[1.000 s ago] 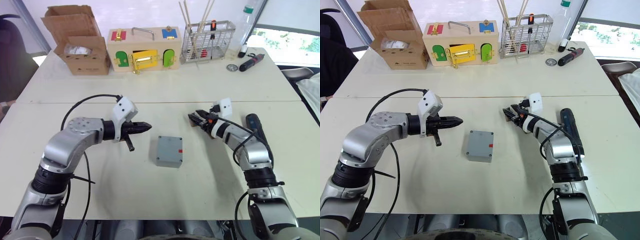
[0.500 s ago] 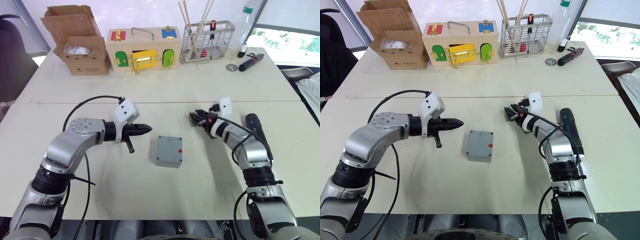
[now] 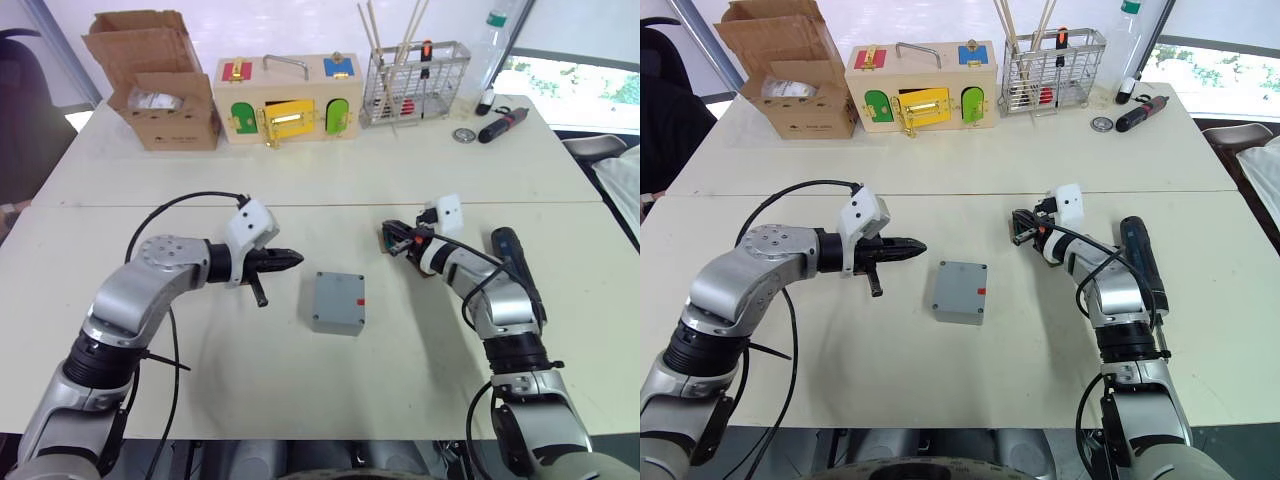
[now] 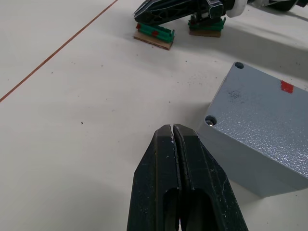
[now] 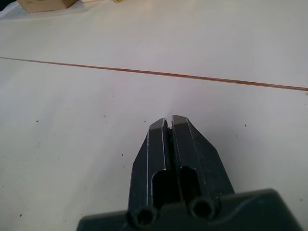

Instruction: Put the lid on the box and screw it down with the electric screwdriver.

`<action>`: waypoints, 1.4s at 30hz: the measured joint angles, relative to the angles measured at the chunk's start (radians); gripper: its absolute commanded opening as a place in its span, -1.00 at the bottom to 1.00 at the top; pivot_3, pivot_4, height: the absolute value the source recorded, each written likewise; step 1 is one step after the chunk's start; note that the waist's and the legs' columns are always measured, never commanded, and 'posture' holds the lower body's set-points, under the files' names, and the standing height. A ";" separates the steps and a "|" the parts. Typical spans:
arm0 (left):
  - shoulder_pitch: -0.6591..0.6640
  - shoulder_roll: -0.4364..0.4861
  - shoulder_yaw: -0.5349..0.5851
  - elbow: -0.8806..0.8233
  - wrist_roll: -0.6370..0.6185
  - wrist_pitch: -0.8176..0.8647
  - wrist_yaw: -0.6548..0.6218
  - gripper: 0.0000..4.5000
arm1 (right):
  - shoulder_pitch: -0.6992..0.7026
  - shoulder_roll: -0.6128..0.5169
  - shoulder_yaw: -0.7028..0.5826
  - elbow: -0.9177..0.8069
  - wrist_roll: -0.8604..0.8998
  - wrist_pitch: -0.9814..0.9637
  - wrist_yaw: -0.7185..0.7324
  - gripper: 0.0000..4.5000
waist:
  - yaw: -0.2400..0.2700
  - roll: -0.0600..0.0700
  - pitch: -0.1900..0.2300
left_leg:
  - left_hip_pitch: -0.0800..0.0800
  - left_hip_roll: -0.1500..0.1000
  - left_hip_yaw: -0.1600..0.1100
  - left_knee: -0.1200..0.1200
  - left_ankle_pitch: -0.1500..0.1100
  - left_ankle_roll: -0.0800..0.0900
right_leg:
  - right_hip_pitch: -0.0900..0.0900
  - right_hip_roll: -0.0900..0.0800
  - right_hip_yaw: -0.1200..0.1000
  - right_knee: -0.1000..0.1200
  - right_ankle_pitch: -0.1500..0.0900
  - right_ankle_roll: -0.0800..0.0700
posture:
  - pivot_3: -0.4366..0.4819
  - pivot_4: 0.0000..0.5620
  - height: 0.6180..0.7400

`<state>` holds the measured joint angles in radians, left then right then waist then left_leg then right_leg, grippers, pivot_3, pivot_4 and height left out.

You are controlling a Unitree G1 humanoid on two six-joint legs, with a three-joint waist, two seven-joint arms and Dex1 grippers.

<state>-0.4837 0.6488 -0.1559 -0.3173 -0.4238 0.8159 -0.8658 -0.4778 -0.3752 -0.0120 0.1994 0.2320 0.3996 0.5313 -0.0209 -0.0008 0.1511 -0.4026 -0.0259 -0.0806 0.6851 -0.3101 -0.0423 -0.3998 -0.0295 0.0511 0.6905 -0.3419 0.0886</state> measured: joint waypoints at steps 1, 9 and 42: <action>0.000 0.000 0.000 0.000 0.000 0.000 0.000 -1.00 | 0.000 0.000 -0.003 -0.005 0.000 -0.001 -0.001 -0.99 | 0.000 0.000 0.000 | 0.000 0.000 0.000 0.000 0.000 0.000 | 0.000 0.000 0.000 0.000 0.000 0.000 | -0.05 -0.47 1.00; 0.000 -0.004 -0.006 0.003 0.000 -0.002 -0.004 -1.00 | -0.001 -0.004 -0.038 -0.091 0.022 0.015 -0.004 -0.99 | 0.000 0.000 0.000 | 0.000 0.000 0.000 0.000 0.000 0.000 | 0.000 0.000 0.000 0.000 0.000 0.000 | -0.05 -0.47 1.00; -0.047 0.102 -0.033 0.060 -0.037 -0.060 -0.250 -1.00 | 0.298 -0.168 0.026 -0.757 0.342 0.398 0.097 -0.99 | 0.005 0.000 0.000 | -0.001 0.000 -0.001 0.000 -0.003 0.005 | 0.001 0.000 0.000 -0.001 0.000 0.000 | -0.05 -0.47 1.00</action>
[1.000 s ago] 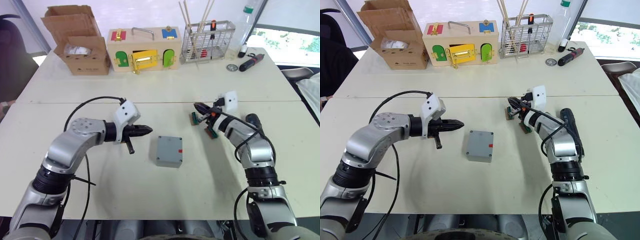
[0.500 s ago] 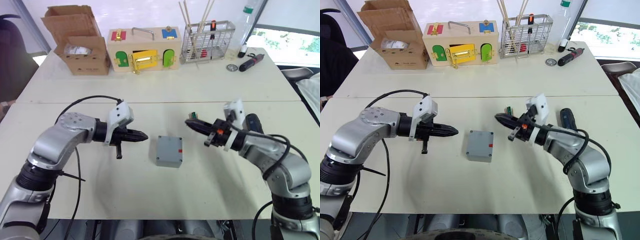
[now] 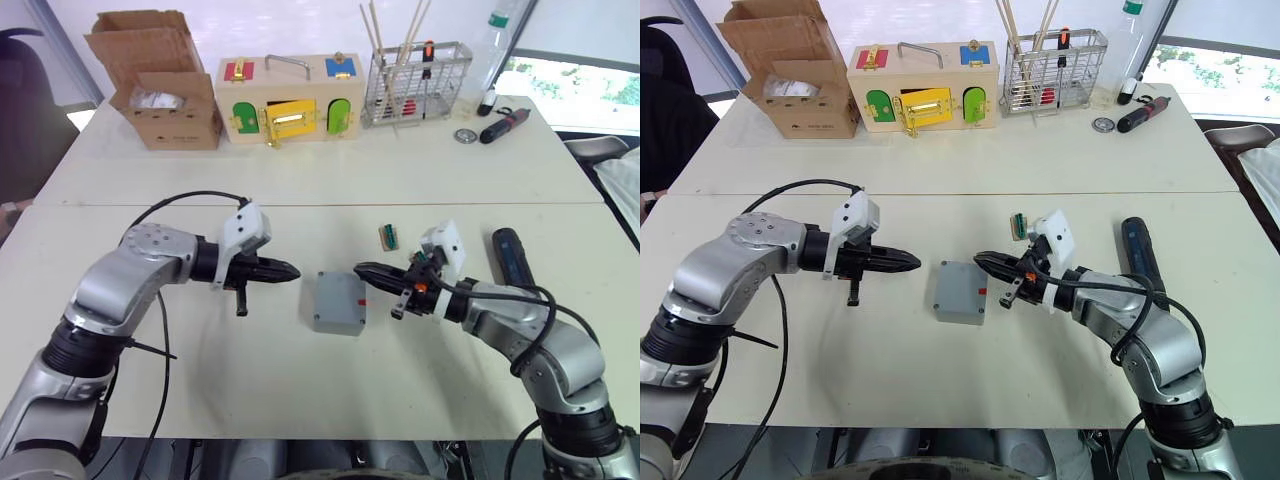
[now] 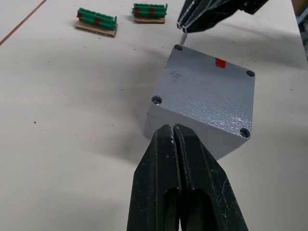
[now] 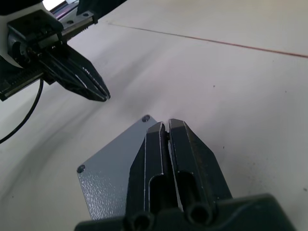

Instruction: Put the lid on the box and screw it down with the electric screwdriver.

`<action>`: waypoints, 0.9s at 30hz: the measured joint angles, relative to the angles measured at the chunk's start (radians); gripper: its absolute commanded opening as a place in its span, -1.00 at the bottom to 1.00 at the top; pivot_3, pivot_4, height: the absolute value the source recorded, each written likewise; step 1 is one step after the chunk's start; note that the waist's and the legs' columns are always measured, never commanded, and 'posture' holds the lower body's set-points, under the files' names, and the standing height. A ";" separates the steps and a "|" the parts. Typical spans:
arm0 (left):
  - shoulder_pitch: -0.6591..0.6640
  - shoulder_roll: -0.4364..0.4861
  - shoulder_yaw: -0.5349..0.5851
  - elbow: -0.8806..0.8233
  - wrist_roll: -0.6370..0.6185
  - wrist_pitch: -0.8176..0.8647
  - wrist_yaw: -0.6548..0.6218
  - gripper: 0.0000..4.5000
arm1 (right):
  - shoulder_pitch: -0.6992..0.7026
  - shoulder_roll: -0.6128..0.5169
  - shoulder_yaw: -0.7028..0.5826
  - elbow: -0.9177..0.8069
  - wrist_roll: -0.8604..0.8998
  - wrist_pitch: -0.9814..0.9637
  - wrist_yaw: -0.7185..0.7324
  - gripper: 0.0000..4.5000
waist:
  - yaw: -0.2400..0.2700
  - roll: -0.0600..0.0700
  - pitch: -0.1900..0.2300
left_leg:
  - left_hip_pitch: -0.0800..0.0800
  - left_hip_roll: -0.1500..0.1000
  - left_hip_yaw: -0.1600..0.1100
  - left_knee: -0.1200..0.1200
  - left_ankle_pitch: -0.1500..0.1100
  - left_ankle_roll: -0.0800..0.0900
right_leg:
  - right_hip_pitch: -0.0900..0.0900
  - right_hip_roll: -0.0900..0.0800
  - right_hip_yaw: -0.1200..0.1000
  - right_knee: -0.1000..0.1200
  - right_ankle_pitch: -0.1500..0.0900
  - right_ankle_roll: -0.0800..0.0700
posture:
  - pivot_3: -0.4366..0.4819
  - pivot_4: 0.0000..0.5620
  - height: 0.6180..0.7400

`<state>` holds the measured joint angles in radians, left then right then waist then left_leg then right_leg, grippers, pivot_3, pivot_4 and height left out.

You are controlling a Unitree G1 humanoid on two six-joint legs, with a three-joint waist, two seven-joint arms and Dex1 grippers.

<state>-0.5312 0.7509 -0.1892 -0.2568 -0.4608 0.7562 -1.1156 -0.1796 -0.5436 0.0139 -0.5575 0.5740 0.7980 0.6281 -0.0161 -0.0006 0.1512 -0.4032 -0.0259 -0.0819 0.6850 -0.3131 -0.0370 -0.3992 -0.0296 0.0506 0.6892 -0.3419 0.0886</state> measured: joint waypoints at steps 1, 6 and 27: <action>0.000 0.000 -0.001 0.000 0.001 0.000 0.000 -1.00 | 0.004 0.000 0.000 0.000 0.002 0.002 0.000 -0.99 | 0.000 0.000 0.000 | 0.000 0.000 0.000 0.000 0.000 0.000 | 0.000 0.000 0.000 0.000 0.000 0.000 | -0.05 -0.47 1.00; 0.000 0.000 -0.001 0.000 0.004 0.000 0.001 -1.00 | 0.011 0.000 -0.002 0.000 0.011 0.004 -0.003 -0.99 | 0.001 0.000 0.000 | 0.000 0.000 0.000 0.000 0.000 0.000 | 0.000 0.000 0.000 0.000 0.000 0.000 | -0.05 -0.47 1.00; 0.000 -0.023 -0.004 0.001 0.017 0.000 0.007 -1.00 | 0.013 -0.007 -0.003 0.025 -0.008 -0.013 -0.015 -0.99 | 0.001 0.000 0.000 | 0.000 0.000 0.000 0.000 0.000 0.000 | 0.000 0.000 0.000 0.000 0.000 0.000 | -0.05 -0.47 1.00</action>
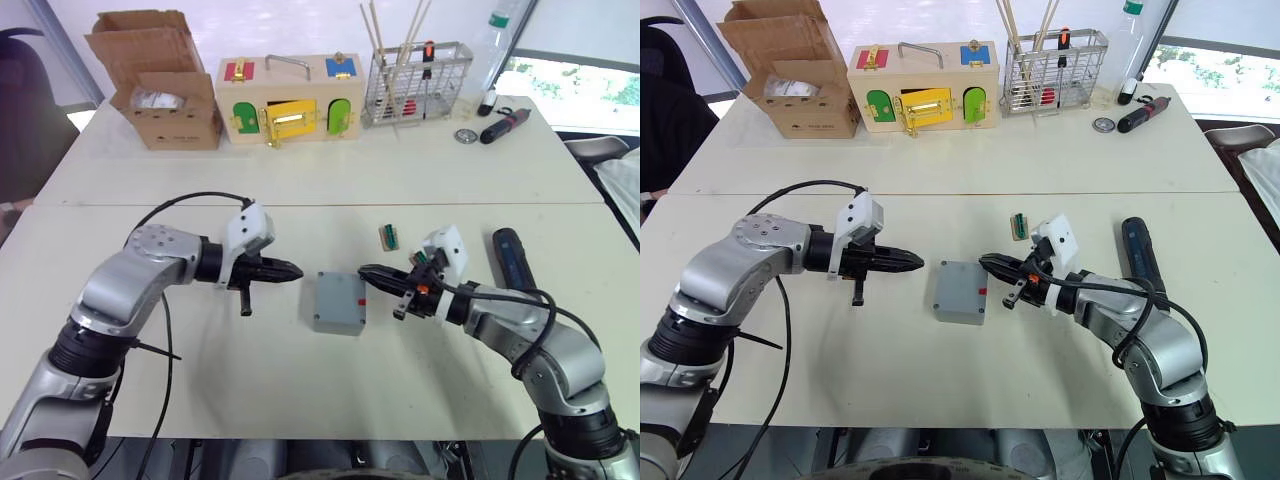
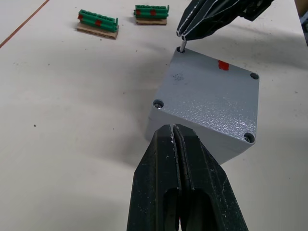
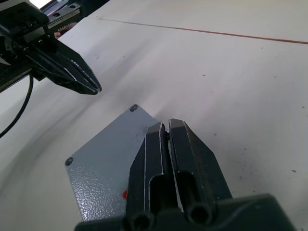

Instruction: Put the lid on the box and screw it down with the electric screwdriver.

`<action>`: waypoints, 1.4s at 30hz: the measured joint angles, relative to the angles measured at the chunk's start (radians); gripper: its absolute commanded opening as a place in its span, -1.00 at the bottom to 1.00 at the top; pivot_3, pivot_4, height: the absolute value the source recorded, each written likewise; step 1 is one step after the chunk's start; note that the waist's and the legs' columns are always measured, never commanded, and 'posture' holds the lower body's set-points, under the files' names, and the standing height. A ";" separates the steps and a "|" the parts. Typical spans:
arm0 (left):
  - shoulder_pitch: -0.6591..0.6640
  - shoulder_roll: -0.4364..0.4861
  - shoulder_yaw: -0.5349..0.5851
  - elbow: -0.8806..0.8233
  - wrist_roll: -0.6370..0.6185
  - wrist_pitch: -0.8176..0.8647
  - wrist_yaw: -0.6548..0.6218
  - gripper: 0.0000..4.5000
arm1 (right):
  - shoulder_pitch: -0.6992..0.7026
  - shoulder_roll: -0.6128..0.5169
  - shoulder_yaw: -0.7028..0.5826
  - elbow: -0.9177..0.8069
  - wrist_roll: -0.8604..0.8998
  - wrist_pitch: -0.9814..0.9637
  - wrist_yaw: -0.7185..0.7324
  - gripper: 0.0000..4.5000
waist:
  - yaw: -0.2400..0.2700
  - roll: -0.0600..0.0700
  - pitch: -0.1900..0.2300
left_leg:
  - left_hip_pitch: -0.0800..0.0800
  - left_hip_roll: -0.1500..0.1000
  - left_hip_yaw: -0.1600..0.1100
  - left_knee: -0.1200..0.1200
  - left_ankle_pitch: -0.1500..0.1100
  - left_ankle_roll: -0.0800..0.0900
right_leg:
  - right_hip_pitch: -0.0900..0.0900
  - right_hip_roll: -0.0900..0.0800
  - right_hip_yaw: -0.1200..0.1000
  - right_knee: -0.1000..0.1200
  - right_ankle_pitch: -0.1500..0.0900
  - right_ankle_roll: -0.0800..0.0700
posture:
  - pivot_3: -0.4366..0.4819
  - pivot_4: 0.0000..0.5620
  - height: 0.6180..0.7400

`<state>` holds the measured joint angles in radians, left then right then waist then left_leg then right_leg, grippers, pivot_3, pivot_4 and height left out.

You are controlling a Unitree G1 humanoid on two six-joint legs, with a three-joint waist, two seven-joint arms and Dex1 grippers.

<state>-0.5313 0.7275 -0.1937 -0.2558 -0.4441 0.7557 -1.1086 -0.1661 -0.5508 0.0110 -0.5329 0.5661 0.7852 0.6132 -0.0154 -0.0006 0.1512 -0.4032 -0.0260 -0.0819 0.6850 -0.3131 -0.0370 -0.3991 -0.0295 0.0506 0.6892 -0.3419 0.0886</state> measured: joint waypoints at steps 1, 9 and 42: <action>0.000 0.000 -0.001 0.000 0.000 0.000 0.000 -1.00 | 0.000 0.000 0.001 0.007 -0.004 -0.004 0.000 -0.99 | 0.000 0.000 0.000 | 0.000 0.000 0.000 0.000 0.000 0.000 | 0.000 0.000 0.000 0.000 0.000 0.000 | -0.05 -0.47 1.00; 0.000 0.000 -0.007 0.000 0.000 -0.001 0.002 -1.00 | -0.003 -0.007 0.019 0.018 -0.010 -0.006 0.005 -0.99 | 0.000 0.000 0.000 | 0.000 0.000 0.000 0.000 0.000 0.000 | 0.000 0.000 0.000 0.000 0.000 0.000 | -0.05 -0.47 1.00; -0.118 -0.046 0.001 0.023 -0.047 -0.026 -0.043 -1.00 | -0.212 -0.279 -0.383 0.101 0.223 0.259 -0.037 0.58 | 0.003 0.000 0.000 | 0.000 0.000 0.000 0.000 0.000 0.000 | 0.001 -0.001 0.000 -0.003 0.000 0.000 | -0.05 -0.47 1.00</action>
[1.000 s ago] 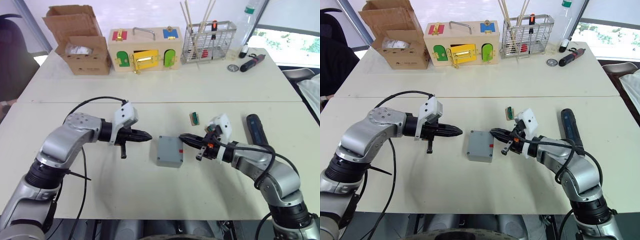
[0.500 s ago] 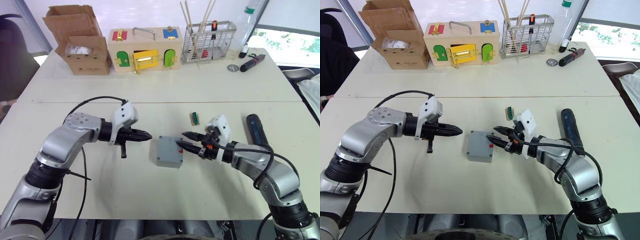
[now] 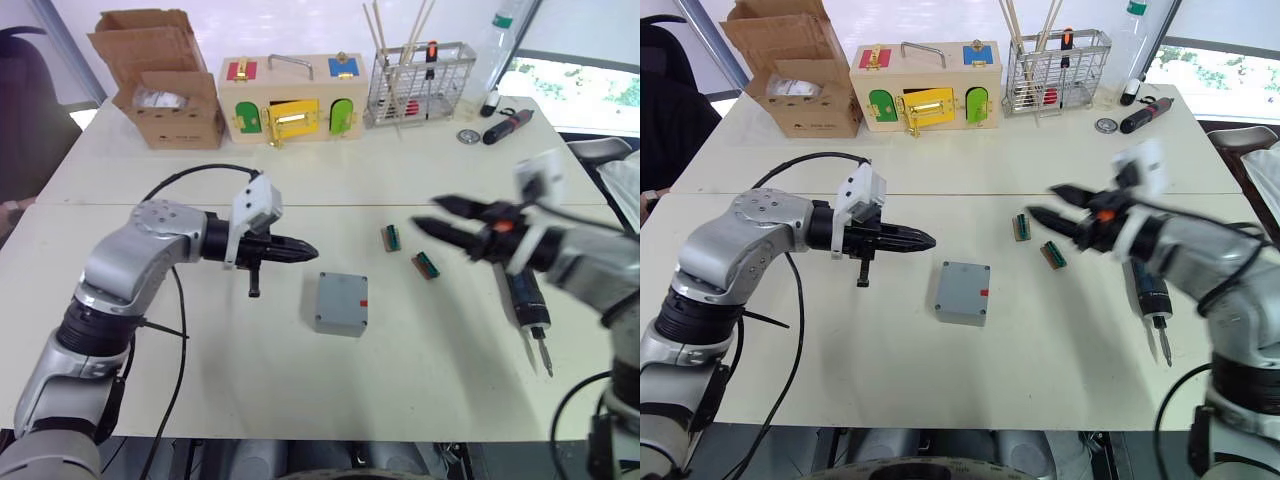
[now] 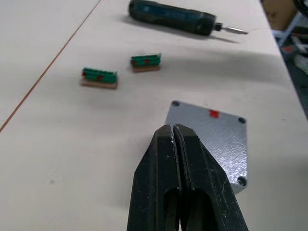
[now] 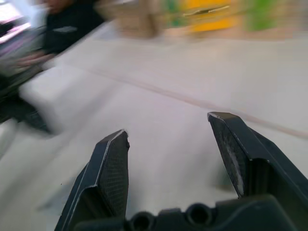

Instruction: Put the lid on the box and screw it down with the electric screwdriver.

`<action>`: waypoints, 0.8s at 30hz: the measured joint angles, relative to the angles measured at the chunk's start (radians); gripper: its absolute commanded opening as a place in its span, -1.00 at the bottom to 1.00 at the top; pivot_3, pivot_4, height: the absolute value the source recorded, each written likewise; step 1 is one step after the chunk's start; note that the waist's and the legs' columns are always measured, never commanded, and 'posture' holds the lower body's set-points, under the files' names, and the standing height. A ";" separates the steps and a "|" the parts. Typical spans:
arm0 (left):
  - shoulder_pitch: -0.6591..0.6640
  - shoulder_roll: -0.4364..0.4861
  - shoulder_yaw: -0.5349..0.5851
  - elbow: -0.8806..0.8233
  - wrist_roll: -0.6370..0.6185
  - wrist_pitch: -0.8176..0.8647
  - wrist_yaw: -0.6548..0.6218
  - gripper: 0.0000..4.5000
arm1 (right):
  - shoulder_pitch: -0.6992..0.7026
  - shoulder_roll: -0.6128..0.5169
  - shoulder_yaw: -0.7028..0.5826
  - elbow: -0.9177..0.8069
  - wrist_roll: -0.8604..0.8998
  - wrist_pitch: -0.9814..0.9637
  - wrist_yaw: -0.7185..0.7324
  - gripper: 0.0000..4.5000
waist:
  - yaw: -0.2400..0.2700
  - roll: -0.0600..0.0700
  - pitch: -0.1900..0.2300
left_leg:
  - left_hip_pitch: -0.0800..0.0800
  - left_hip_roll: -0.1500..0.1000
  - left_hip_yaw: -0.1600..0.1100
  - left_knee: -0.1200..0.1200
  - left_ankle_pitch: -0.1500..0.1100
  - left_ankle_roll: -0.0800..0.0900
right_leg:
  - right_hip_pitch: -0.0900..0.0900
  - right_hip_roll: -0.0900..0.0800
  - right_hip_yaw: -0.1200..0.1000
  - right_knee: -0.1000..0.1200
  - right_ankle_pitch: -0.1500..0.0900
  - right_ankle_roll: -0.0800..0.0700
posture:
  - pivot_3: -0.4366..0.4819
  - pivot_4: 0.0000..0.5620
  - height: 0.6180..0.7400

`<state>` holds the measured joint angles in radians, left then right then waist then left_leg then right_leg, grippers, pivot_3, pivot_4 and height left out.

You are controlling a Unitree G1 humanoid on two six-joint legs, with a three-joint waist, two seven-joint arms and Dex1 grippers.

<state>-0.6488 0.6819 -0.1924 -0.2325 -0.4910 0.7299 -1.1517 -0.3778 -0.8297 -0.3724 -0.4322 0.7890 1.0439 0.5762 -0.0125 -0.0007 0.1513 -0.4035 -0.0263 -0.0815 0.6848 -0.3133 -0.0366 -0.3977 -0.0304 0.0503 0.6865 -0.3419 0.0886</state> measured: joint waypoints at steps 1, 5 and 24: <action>-0.001 -0.008 -0.010 -0.007 0.000 0.000 -0.001 -1.00 | 0.018 -0.049 -0.007 0.021 -0.023 0.004 0.000 0.70 | 0.000 0.000 0.000 | 0.000 0.000 0.000 0.000 0.000 0.000 | 0.000 0.000 0.000 0.000 0.000 0.000 | -0.05 -0.47 1.00; 0.006 -0.034 -0.043 -0.078 -0.004 -0.001 -0.013 -1.00 | 0.127 -0.258 -0.034 0.098 -0.087 0.089 0.035 0.99 | 0.001 0.000 0.000 | -0.001 0.000 0.001 0.000 -0.001 0.001 | 0.000 0.000 0.001 0.000 0.000 0.000 | -0.05 -0.47 1.00; 0.087 -0.118 -0.097 -0.115 -0.001 -0.054 0.028 -1.00 | -0.037 -0.522 0.308 0.463 -0.054 0.486 0.251 0.99 | 0.000 0.001 0.000 | 0.006 0.001 0.003 0.000 -0.002 0.004 | 0.004 0.001 0.003 0.000 0.000 0.000 | -0.05 -0.47 1.00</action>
<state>-0.5621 0.5638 -0.2890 -0.3479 -0.4921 0.6761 -1.1242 -0.4147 -1.3520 -0.0649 0.0304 0.7346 1.5303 0.8275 -0.0125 0.0005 0.1512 -0.3980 -0.0248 -0.0780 0.6849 -0.3155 -0.0328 -0.3936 -0.0292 0.0532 0.6863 -0.3419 0.0886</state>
